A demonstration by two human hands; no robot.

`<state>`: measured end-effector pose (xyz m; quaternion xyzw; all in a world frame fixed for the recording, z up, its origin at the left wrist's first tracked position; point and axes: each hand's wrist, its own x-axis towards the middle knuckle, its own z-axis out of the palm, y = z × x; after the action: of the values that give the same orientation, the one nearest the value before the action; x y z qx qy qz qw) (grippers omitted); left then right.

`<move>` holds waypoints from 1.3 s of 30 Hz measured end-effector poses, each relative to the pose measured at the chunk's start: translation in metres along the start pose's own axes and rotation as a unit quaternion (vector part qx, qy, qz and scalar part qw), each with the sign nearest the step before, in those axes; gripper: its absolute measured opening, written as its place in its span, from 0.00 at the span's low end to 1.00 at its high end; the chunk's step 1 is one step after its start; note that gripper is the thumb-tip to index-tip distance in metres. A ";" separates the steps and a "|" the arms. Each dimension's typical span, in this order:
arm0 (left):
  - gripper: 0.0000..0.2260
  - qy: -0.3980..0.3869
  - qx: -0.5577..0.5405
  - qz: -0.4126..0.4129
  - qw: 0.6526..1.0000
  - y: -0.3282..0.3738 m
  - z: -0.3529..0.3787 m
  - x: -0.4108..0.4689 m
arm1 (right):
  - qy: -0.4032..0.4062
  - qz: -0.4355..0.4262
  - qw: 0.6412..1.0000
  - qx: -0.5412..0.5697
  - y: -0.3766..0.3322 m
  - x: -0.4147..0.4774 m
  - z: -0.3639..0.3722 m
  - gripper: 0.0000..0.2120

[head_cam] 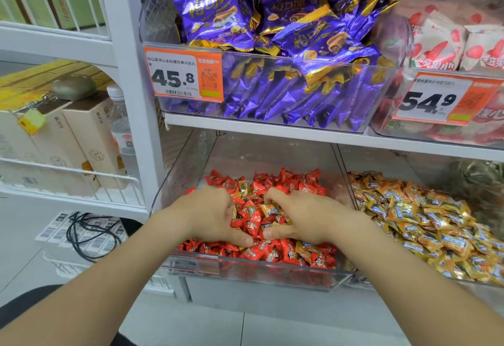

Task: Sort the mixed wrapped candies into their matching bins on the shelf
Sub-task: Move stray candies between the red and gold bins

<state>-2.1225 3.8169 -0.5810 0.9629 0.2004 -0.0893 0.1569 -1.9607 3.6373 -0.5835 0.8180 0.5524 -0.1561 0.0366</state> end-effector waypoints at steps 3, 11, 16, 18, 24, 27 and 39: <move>0.24 -0.002 0.002 0.036 0.999 0.000 -0.001 -0.002 | -0.008 -0.014 1.000 0.003 0.002 0.003 0.003 0.27; 0.16 0.076 -0.107 0.012 0.991 0.007 -0.010 0.000 | 0.049 -0.051 0.990 0.120 0.019 0.003 -0.004 0.11; 0.14 0.096 -0.006 0.042 0.994 0.002 -0.007 0.005 | 0.088 -0.064 0.972 0.208 0.023 -0.002 -0.013 0.07; 0.14 0.071 0.025 0.072 0.995 -0.001 -0.004 0.010 | 0.101 -0.060 0.967 0.225 0.022 -0.005 -0.015 0.08; 0.12 -0.006 0.042 0.074 0.996 -0.010 0.003 0.015 | 0.144 0.015 0.952 0.270 0.019 -0.009 -0.016 0.09; 0.10 0.014 0.067 0.070 0.995 -0.013 0.003 0.015 | 0.158 0.023 0.948 0.276 0.017 -0.007 -0.016 0.09; 0.09 0.008 0.064 0.055 0.996 -0.009 0.001 0.013 | 0.092 -0.054 0.987 0.120 0.004 -0.004 -0.016 0.12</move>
<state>-2.1147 3.8292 -0.5872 0.9813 0.1422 -0.0851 0.0983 -1.9552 3.6361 -0.5680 0.7961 0.5745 -0.1472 -0.1209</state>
